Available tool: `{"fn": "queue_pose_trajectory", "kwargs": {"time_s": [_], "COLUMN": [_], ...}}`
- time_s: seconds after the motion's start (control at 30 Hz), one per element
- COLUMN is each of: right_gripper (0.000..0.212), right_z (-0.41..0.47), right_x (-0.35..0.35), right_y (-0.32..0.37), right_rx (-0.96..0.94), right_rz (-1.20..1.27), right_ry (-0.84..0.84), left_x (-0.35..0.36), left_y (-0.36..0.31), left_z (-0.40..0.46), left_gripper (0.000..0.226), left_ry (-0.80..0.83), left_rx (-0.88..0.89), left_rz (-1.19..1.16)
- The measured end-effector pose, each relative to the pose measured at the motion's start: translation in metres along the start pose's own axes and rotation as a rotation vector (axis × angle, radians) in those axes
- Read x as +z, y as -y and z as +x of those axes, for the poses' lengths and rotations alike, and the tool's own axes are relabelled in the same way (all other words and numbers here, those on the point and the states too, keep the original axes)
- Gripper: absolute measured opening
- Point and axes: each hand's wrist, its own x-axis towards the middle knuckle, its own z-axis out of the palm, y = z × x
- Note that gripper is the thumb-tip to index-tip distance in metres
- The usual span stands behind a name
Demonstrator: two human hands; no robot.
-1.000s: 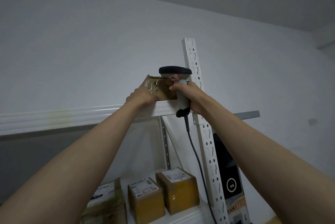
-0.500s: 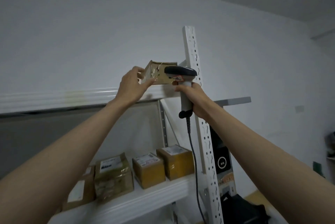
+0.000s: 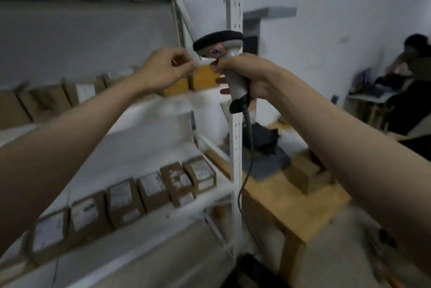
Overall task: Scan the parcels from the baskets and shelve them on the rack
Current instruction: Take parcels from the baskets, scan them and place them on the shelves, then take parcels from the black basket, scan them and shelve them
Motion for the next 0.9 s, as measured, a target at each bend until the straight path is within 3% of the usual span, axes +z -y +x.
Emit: {"fn": "queue_pose_trajectory", "kwargs": {"time_s": [0.27, 0.5, 0.63, 0.9], "right_gripper": [0.026, 0.024, 0.009, 0.021], "right_z": [-0.090, -0.153, -0.186, -0.223], "right_x": [-0.037, -0.078, -0.097, -0.100], "right_y": [-0.163, -0.313, -0.392, -0.547], "right_rx": [0.378, 0.592, 0.689, 0.902], "right_rz": [0.141, 0.273, 0.337, 0.480], "right_ry": [-0.123, -0.249, -0.330, -0.401], "left_x": [0.161, 0.307, 0.390, 0.522], "left_y": [0.009, 0.015, 0.017, 0.045], "left_z": [-0.105, -0.172, -0.201, -0.284], "left_gripper": [0.021, 0.015, 0.015, 0.019], "left_ry": [0.392, 0.735, 0.896, 1.155], "left_rx": [-0.121, -0.234, -0.317, -0.453], "left_rz": [-0.154, -0.182, -0.234, -0.268]}}
